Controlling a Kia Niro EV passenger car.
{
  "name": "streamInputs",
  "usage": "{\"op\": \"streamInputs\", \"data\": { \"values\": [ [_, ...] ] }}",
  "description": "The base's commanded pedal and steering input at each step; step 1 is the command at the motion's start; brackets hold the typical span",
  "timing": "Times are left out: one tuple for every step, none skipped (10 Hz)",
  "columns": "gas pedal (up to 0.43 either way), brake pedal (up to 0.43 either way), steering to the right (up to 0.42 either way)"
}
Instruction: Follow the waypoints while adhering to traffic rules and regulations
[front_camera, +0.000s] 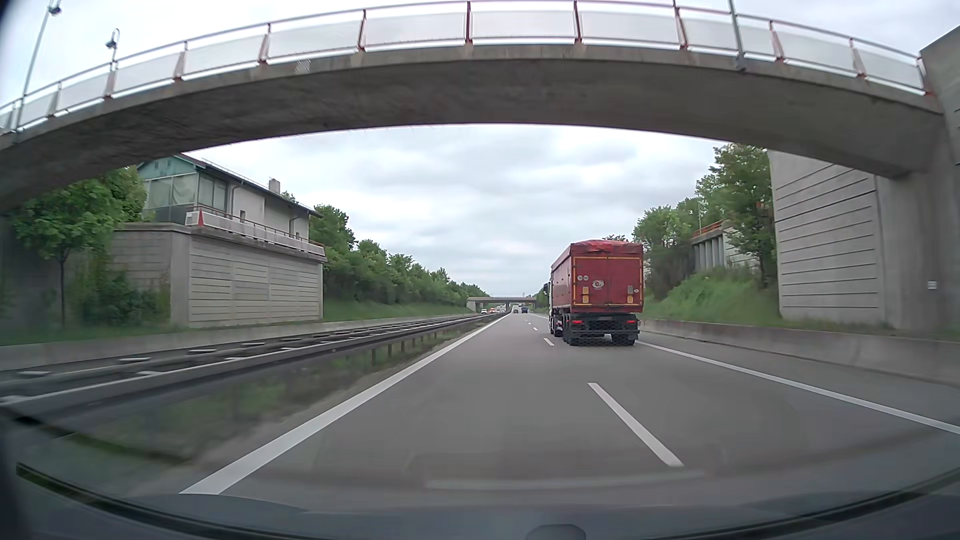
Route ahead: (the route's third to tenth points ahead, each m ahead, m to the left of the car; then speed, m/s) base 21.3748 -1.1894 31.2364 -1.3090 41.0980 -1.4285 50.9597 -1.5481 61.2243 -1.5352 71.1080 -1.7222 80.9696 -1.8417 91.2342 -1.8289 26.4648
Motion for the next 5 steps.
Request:
{"op": "streamInputs", "data": {
  "values": [
    [0.008,0.000,0.000],
    [0.059,0.000,0.001],
    [0.130,0.000,0.000],
    [0.130,0.000,0.000],
    [0.130,0.000,0.000]
  ]
}}
